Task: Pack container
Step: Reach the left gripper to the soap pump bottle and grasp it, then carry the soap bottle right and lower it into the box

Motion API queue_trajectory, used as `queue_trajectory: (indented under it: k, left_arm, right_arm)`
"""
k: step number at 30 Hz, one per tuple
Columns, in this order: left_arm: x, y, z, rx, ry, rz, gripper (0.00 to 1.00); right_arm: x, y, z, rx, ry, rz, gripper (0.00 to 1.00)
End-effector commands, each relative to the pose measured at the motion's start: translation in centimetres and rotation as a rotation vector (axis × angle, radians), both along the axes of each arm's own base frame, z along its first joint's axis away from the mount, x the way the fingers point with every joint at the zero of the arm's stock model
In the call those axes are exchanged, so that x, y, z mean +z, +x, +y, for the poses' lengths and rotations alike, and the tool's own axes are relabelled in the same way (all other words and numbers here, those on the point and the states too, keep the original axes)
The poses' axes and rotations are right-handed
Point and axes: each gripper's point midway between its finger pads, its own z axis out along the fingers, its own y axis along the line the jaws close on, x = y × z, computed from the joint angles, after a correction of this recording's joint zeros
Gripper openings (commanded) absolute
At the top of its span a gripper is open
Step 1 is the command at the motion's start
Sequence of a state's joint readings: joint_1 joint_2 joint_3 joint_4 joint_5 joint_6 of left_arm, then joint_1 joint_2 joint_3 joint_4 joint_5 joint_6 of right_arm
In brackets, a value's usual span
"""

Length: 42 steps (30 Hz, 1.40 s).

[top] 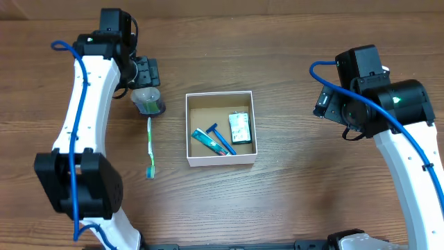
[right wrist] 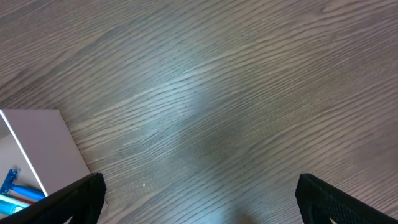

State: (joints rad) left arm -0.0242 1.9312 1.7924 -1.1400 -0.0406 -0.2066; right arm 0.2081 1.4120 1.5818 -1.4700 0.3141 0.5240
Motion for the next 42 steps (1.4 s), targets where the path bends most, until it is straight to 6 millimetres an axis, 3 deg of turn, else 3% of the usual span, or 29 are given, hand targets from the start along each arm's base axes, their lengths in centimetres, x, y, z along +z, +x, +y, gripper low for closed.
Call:
queue_trajectory:
  k: [1, 4, 8, 10, 13, 15, 23, 27, 33, 37, 42]
  left_arm:
    - [-0.8, 1.3, -0.1, -0.012, -0.005, -0.008, 0.82]
    - [-1.9, 1.5, -0.2, -0.013, -0.007, 0.015, 0.77]
    - [-2.0, 1.4, -0.1, -0.013, -0.006, 0.019, 0.54]
    - [-2.0, 1.4, -0.1, -0.012, -0.006, 0.019, 0.53]
    - [-2.0, 1.7, -0.1, -0.012, -0.008, 0.007, 0.33]
    - [-1.9, 1.8, -0.2, -0.013, -0.012, 0.003, 0.25]
    - [-1.5, 1.8, -0.2, -0.014, -0.011, -0.005, 0.24]
    - [1.0, 2.4, -0.2, -0.014, -0.012, -0.07, 0.25]
    - [8.3, 2.3, -1.4, -0.034, -0.017, -0.221, 0.25]
    - [13.4, 0.5, -4.0, -0.056, -0.044, -0.315, 0.24]
    - [18.9, -3.6, -9.7, -0.127, -0.107, -0.435, 0.21]
  right_arm:
    - [0.7, 0.1, -0.2, -0.012, -0.002, -0.026, 1.0]
    - [0.7, 0.1, -0.2, -0.012, -0.002, -0.026, 1.0]
    - [0.7, 0.1, -0.2, -0.012, -0.002, -0.026, 1.0]
    - [0.7, 0.1, -0.2, -0.012, -0.002, -0.026, 1.0]
    - [0.7, 0.1, -0.2, -0.012, -0.002, -0.026, 1.0]
    - [0.7, 0.1, -0.2, -0.012, -0.002, -0.026, 1.0]
    - [0.7, 0.1, -0.2, -0.012, -0.002, -0.026, 1.0]
    - [0.7, 0.1, -0.2, -0.012, -0.002, -0.026, 1.0]
    - [0.7, 0.1, -0.2, -0.012, -0.002, -0.026, 1.0]
    - [0.7, 0.1, -0.2, -0.012, -0.002, -0.026, 1.0]
    - [0.7, 0.1, -0.2, -0.012, -0.002, -0.026, 1.0]
